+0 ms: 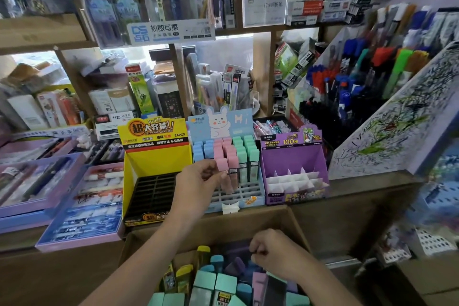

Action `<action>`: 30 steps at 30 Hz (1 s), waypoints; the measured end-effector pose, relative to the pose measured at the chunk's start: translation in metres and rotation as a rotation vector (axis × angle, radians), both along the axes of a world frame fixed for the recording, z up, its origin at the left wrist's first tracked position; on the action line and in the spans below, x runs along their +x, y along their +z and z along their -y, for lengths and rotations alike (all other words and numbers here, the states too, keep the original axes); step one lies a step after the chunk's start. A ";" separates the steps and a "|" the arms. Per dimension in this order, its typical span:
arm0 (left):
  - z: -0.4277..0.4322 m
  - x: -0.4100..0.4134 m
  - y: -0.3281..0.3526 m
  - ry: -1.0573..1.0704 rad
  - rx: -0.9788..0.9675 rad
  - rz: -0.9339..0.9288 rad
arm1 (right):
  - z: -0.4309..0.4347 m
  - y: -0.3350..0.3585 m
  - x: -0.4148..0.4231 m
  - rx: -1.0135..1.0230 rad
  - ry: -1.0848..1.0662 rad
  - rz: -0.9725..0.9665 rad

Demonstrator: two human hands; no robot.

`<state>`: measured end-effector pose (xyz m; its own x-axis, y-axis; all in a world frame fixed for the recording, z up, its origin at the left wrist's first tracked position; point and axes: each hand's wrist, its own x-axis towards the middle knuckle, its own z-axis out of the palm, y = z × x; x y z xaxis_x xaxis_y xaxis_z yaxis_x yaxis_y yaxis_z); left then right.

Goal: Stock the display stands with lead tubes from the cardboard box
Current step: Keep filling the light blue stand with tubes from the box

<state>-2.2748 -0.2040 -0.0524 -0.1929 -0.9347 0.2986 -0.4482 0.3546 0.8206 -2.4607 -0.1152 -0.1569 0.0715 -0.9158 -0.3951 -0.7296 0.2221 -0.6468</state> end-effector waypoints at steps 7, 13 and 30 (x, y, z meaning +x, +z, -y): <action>-0.001 -0.012 -0.007 0.044 -0.025 0.038 | -0.001 -0.003 -0.001 -0.018 0.009 -0.002; 0.000 -0.019 -0.014 0.093 -0.036 0.076 | -0.001 -0.008 -0.003 -0.040 0.004 0.005; -0.013 0.019 -0.028 -0.033 0.117 0.000 | -0.001 -0.008 0.002 -0.129 0.008 0.012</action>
<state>-2.2557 -0.1912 -0.0809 -0.2240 -0.9564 0.1876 -0.4383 0.2708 0.8571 -2.4589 -0.1139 -0.1650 0.0830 -0.9583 -0.2733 -0.7229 0.1309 -0.6785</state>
